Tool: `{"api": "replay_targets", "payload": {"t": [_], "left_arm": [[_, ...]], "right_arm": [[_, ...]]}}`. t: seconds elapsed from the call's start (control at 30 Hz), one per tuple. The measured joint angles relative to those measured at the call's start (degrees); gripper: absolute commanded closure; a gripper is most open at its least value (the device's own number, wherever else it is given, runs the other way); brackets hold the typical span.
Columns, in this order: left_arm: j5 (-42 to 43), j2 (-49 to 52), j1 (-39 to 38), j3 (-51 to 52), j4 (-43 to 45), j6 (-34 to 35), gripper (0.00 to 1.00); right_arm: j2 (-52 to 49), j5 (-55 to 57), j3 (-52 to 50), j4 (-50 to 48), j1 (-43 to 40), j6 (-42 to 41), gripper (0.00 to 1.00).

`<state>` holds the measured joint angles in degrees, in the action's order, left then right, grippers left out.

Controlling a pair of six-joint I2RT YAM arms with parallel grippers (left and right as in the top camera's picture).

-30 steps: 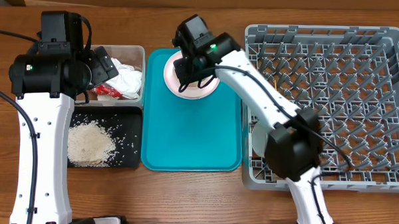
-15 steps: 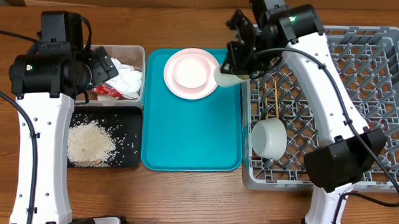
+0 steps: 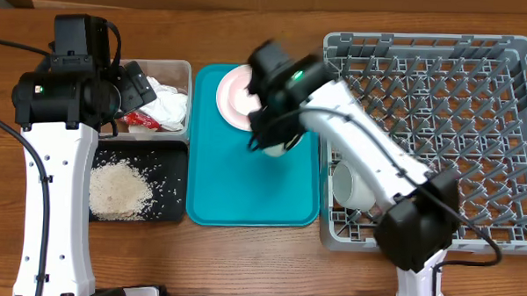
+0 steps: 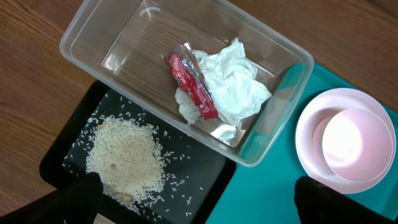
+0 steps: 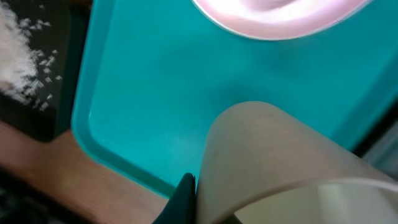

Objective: Sort waste into correct bins and load items into the dishwasher

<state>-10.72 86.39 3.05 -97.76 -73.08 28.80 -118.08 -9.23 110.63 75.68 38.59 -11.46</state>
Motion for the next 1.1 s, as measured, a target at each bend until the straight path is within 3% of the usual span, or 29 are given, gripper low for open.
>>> {"api": "replay_targets", "payload": {"t": [0.27,0.53,1.1], "left_arm": [[0.0,-0.02,0.0,0.0,-0.02,0.0,0.0],[0.0,0.0,0.0,0.0,-0.02,0.0,0.0],[0.0,-0.02,0.0,0.0,-0.02,0.0,0.0]], "right_arm": [[-0.15,3.78,-10.56,-9.2,2.8,-4.94,0.96],[-0.15,6.69,-10.6,-9.53,2.8,-5.86,0.88],[-0.15,7.82,-10.6,-9.51,2.8,-6.1,0.84]]}}
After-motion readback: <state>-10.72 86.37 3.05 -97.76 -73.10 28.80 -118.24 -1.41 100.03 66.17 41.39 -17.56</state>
